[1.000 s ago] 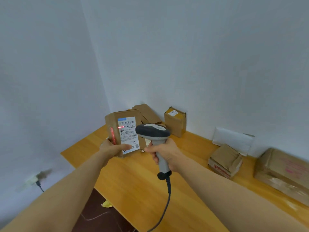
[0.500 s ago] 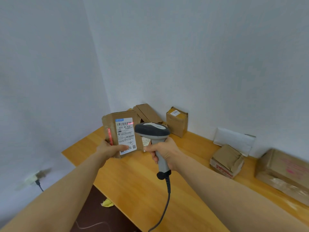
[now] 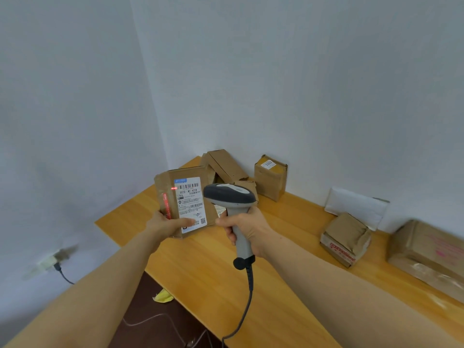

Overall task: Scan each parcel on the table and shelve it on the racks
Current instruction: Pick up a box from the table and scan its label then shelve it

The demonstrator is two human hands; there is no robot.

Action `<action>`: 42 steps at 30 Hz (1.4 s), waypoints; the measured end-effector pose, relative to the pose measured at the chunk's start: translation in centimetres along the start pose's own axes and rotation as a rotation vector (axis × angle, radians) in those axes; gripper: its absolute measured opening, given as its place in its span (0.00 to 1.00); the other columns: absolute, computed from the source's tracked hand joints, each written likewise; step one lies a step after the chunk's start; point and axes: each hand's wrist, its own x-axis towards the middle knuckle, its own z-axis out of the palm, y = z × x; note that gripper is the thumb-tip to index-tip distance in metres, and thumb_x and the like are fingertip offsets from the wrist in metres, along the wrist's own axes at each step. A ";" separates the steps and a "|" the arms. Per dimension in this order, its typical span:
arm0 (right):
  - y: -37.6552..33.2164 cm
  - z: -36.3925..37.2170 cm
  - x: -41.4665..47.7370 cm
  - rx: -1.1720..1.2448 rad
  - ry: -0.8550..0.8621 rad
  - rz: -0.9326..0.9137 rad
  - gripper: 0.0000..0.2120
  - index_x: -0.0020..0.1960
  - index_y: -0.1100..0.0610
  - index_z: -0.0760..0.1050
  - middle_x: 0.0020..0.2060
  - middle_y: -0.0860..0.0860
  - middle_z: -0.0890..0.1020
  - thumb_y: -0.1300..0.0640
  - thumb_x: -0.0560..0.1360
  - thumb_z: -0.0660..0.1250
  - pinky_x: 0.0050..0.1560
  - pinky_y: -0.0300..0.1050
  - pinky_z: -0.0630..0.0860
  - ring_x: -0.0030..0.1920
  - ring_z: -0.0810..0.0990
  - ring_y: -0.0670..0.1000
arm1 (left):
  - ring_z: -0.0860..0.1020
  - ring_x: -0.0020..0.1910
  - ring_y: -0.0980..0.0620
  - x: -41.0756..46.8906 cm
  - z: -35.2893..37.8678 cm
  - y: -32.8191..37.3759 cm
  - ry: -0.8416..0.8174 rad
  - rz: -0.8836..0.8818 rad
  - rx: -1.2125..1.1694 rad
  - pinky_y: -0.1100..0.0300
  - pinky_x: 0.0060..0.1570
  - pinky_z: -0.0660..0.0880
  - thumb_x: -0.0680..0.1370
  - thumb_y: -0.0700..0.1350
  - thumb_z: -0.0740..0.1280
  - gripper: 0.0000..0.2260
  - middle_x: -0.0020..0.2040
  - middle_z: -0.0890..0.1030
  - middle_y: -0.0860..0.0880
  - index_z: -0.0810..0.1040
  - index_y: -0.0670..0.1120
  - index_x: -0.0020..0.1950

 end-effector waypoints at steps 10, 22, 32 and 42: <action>3.8 0.4 0.8 0.219 0.168 0.119 0.20 0.61 0.60 0.74 0.50 0.54 0.78 0.64 0.71 0.74 0.46 0.50 0.77 0.47 0.76 0.53 | 0.81 0.53 0.51 -9.3 -0.1 -2.0 -0.035 -0.060 -0.250 0.54 0.55 0.76 0.59 0.53 0.80 0.29 0.51 0.85 0.51 0.78 0.49 0.58; 9.8 15.3 -5.6 0.164 -0.307 0.269 0.15 0.53 0.62 0.78 0.48 0.58 0.82 0.70 0.68 0.74 0.56 0.57 0.78 0.48 0.81 0.57 | 0.84 0.49 0.53 -26.6 -7.7 -11.1 0.293 -0.183 -0.496 0.60 0.45 0.79 0.73 0.42 0.73 0.16 0.52 0.85 0.49 0.77 0.46 0.60; 11.4 35.6 -16.1 0.030 -0.658 0.247 0.14 0.49 0.63 0.78 0.40 0.57 0.84 0.70 0.66 0.75 0.38 0.47 0.80 0.38 0.83 0.53 | 0.81 0.52 0.52 -43.0 -21.2 -19.9 0.688 -0.167 -0.609 0.58 0.50 0.77 0.72 0.44 0.74 0.15 0.53 0.85 0.50 0.80 0.48 0.58; 15.9 58.9 -30.3 -0.088 -0.866 0.229 0.23 0.50 0.60 0.80 0.47 0.58 0.85 0.59 0.58 0.82 0.58 0.61 0.77 0.51 0.82 0.60 | 0.80 0.52 0.52 -60.8 -37.1 -29.2 0.946 -0.140 -0.641 0.51 0.59 0.73 0.74 0.47 0.72 0.11 0.51 0.85 0.53 0.81 0.54 0.56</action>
